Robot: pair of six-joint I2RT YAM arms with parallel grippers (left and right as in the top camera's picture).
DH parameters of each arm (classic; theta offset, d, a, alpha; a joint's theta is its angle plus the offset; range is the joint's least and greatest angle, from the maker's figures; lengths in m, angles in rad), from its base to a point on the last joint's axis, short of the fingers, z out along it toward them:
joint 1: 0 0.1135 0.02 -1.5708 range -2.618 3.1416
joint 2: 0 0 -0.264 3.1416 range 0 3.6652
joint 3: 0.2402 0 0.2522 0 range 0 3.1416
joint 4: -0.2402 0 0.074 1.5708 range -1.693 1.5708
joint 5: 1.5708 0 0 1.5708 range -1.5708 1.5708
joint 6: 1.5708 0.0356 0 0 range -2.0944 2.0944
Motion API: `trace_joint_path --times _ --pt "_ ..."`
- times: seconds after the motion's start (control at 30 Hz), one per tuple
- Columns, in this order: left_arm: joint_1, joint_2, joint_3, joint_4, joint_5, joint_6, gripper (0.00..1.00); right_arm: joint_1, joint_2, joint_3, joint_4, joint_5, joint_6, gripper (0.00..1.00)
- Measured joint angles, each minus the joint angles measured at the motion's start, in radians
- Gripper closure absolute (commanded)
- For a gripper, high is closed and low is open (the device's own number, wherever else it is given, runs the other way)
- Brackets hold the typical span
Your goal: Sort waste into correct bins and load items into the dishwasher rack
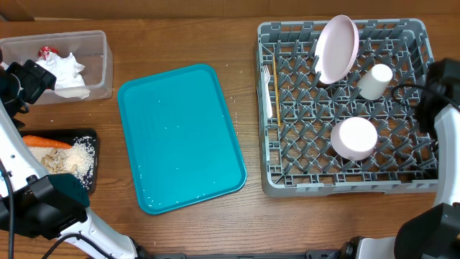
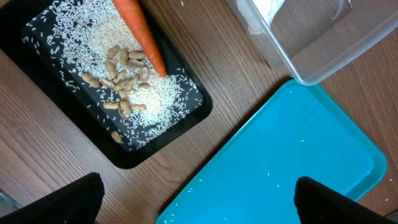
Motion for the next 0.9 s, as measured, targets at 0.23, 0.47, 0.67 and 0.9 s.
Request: trace_joint_path --times 0.23,0.47,0.67,0.9 --pt "0.000 0.000 0.000 0.000 0.000 0.000 0.00 0.000 0.000 -0.078 -0.006 0.043 0.000 0.96" --pt "0.000 0.000 0.000 0.000 0.000 0.000 0.00 0.006 0.000 -0.078 -0.002 0.047 0.004 0.96" --pt "0.000 0.000 0.000 0.000 0.000 0.000 0.00 0.048 0.000 -0.097 0.006 0.048 0.007 0.96" --pt "0.000 0.000 0.000 -0.001 0.000 0.000 0.00 0.114 0.000 -0.130 0.010 0.050 0.006 0.92"
